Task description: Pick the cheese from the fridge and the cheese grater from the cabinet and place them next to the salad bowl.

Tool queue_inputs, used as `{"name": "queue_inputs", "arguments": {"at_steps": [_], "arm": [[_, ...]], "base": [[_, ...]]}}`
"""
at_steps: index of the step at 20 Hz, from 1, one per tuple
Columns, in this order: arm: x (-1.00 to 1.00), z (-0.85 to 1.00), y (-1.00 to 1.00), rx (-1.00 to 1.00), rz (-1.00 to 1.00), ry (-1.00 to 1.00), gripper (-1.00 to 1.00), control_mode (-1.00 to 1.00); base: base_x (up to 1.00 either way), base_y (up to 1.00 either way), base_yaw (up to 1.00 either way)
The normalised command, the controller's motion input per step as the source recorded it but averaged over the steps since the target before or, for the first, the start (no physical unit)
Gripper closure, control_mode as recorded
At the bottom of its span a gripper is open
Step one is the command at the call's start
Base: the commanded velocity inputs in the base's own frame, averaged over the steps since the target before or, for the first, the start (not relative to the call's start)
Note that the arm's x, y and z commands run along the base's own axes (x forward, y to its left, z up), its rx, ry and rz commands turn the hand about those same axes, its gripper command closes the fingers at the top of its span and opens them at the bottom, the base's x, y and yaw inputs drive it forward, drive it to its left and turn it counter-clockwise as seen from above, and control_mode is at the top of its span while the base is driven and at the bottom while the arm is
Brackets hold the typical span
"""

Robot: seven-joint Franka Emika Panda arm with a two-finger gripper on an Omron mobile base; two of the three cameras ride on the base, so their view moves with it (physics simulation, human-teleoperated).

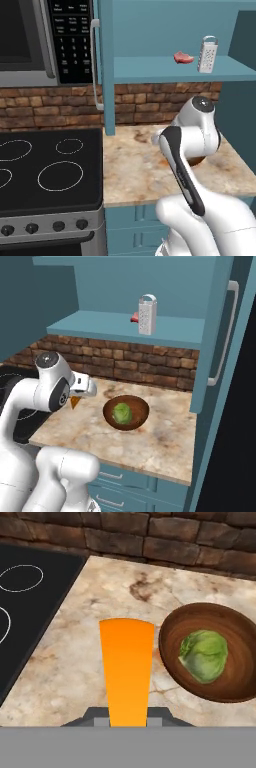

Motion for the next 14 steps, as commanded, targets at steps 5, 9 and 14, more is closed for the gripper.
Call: {"name": "queue_inputs", "arguments": {"at_steps": [5,9,14], "arm": [[0.34,-0.57,0.05,-0.02,0.09,0.13,1.00,-1.00],[0.35,-0.57,0.13,-0.14,0.07,0.05,1.00,-1.00],[0.30,-0.47,0.09,-0.08,0.03,0.07,1.00,-1.00]], "base": [[0.00,0.00,0.00],[0.00,0.00,0.00],[0.00,0.00,0.00]]}}
